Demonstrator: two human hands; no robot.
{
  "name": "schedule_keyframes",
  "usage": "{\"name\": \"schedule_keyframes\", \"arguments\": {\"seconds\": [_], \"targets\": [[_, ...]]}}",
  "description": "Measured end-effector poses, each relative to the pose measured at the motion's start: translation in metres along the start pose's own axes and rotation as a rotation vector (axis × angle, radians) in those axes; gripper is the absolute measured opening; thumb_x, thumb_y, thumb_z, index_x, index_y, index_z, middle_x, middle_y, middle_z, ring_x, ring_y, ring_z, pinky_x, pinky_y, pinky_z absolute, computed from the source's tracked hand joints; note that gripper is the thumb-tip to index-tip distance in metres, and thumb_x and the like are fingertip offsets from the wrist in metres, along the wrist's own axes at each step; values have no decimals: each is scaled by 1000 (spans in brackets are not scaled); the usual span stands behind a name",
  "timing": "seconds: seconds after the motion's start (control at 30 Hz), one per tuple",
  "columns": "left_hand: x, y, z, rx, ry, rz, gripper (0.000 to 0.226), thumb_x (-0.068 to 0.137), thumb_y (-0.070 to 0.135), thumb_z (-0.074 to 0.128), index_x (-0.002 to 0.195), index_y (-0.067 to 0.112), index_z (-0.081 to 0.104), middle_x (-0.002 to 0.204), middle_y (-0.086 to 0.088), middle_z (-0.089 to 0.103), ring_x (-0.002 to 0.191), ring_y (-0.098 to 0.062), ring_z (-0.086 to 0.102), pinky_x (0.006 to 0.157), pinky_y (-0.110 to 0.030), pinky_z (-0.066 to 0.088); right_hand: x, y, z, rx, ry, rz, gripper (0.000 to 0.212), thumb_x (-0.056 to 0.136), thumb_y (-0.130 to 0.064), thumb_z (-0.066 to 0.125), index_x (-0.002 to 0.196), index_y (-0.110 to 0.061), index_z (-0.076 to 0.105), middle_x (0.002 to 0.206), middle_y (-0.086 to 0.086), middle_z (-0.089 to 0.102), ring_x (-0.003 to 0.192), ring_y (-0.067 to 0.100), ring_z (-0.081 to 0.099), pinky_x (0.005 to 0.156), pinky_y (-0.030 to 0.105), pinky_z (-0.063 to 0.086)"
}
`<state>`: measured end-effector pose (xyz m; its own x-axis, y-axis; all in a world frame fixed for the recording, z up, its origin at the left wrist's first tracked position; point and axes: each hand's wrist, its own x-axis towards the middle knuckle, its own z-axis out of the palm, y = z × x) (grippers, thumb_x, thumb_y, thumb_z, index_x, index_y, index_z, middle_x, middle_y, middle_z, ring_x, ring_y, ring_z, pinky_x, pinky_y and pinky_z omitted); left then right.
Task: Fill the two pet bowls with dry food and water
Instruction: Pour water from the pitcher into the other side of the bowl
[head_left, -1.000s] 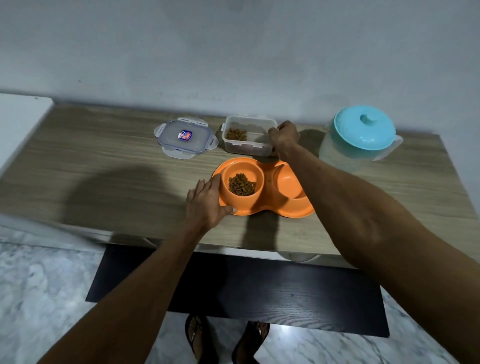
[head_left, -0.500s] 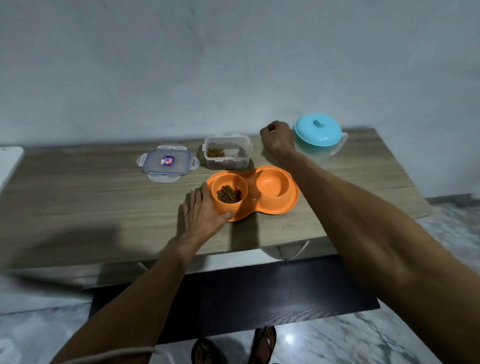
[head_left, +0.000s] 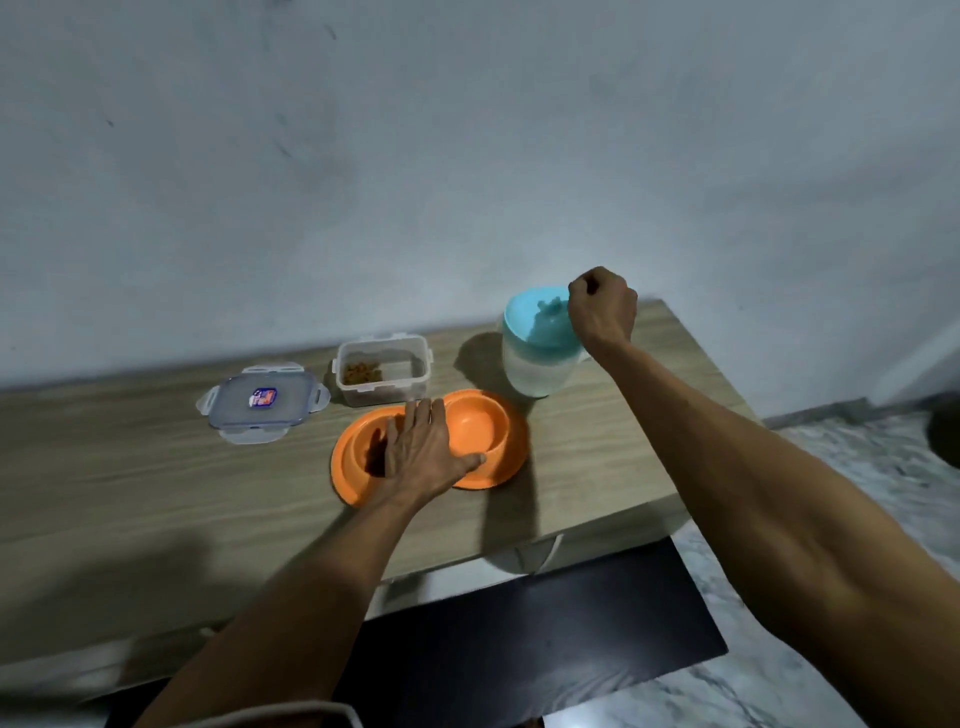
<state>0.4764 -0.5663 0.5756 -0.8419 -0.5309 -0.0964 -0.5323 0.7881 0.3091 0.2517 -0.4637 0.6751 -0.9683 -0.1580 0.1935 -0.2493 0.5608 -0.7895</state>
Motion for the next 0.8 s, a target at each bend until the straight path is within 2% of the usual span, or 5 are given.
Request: {"name": "schedule_keyframes", "arguments": {"seconds": [0.27, 0.4, 0.53, 0.63, 0.8], "targets": [[21, 17, 26, 83, -20, -145, 120, 65, 78, 63, 153, 10, 18, 157, -12, 27, 147, -31, 21, 118, -55, 15, 49, 60, 16, 276, -49, 346, 37, 91, -32, 48, 81, 0, 65, 85, 12, 66, 79, 26, 55, 72, 34, 42], [19, 13, 34, 33, -41, -202, 127, 63, 81, 62, 155, 9, 13, 162, -12, 20, 151, -30, 11, 119, -57, 5, 49, 72, 32, 461, -77, 501, 35, 87, -40, 53, 64, -15, 62, 72, 1, 65, 83, 28, 65, 80, 38, 50], [17, 10, 35, 17, -55, -210, 126, 62, 83, 62, 154, 10, 16, 162, -10, 20, 152, -28, 7, 118, -58, 5, 44, 79, 42, 542, -77, 565, 30, 82, -36, 63, 59, -17, 61, 64, -2, 61, 64, 20, 58, 63, 33, 47], [14, 8, 36, 11, -48, -210, 122, 63, 83, 60, 153, 11, 19, 161, -8, 23, 152, -28, 7, 118, -59, 7, 46, 81, 45, 551, -77, 610, 23, 70, -30, 69, 55, -14, 62, 58, -3, 61, 63, 22, 58, 65, 40, 53], [13, 7, 39, -27, -34, -215, 120, 64, 81, 61, 153, 12, 20, 161, -7, 25, 152, -27, 6, 118, -60, 6, 47, 85, 43, 569, -99, 643, 16, 66, -22, 72, 59, -12, 62, 65, 2, 64, 58, 19, 54, 52, 29, 43]]}}
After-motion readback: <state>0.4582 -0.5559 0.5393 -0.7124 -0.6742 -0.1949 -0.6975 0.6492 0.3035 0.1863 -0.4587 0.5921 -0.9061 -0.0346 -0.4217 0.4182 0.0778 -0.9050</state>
